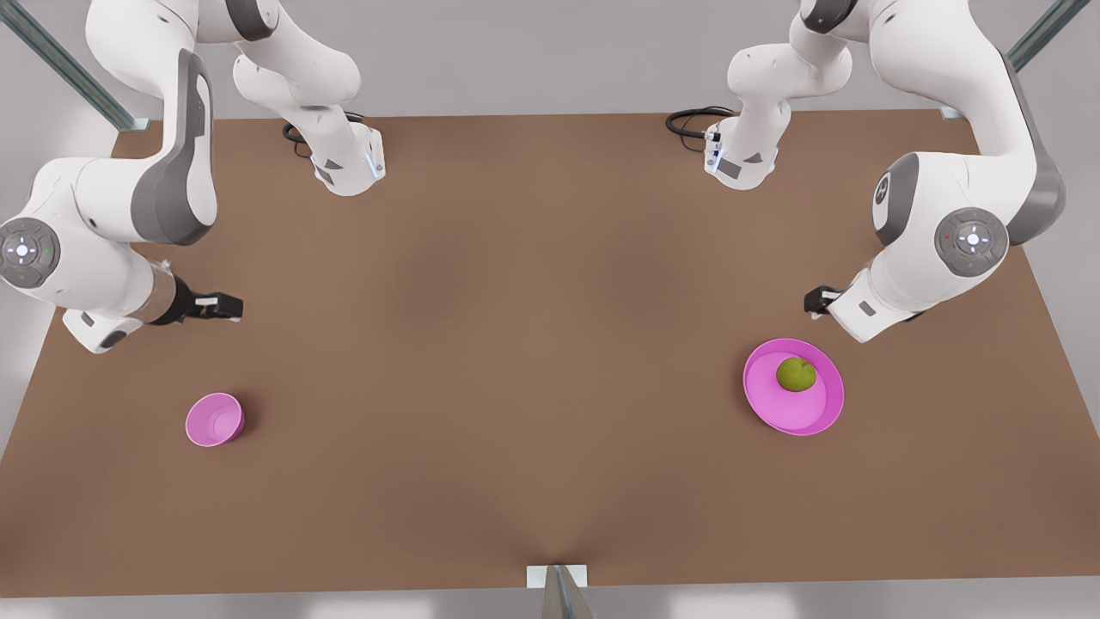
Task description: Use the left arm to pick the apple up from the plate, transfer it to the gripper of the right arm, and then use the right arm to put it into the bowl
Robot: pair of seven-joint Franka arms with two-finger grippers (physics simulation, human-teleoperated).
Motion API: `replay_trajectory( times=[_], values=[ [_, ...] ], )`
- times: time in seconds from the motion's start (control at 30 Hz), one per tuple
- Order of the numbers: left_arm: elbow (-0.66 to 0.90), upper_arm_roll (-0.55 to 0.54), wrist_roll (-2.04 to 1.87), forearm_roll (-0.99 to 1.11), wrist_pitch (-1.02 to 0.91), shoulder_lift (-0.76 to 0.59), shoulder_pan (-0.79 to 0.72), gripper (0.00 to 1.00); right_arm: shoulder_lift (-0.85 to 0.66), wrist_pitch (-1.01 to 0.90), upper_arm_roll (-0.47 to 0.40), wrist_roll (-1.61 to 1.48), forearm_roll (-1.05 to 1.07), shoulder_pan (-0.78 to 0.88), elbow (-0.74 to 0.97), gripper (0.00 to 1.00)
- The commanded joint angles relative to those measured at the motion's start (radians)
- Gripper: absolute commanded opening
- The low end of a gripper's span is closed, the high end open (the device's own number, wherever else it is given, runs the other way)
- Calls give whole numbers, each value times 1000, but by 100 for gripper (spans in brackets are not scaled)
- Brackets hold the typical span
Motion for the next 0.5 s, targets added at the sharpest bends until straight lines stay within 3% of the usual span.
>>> replay_trajectory(
  times=[0.0, 0.1, 0.17, 0.33, 0.47],
  values=[
    [0, -1, -13, -1, 15, -1, 0, 100, -1, 60, 0, -30, 1, 0, -5, 100],
    [2, 35, 21, -6, 48, 97, 8, 100, 0, 58, -3, -33, 0, 0, 0, 100],
    [-13, 41, 29, -1, 197, 207, 37, 100, 2, 54, -6, -32, 1, -12, 23, 100],
    [-268, 102, 29, 3, 579, 217, 41, 100, 6, 12, 4, -32, 0, 5, 24, 100],
    [-377, 113, 29, -39, 705, 217, 46, 100, 9, 5, 3, -30, -4, 14, 27, 100]
  ],
)
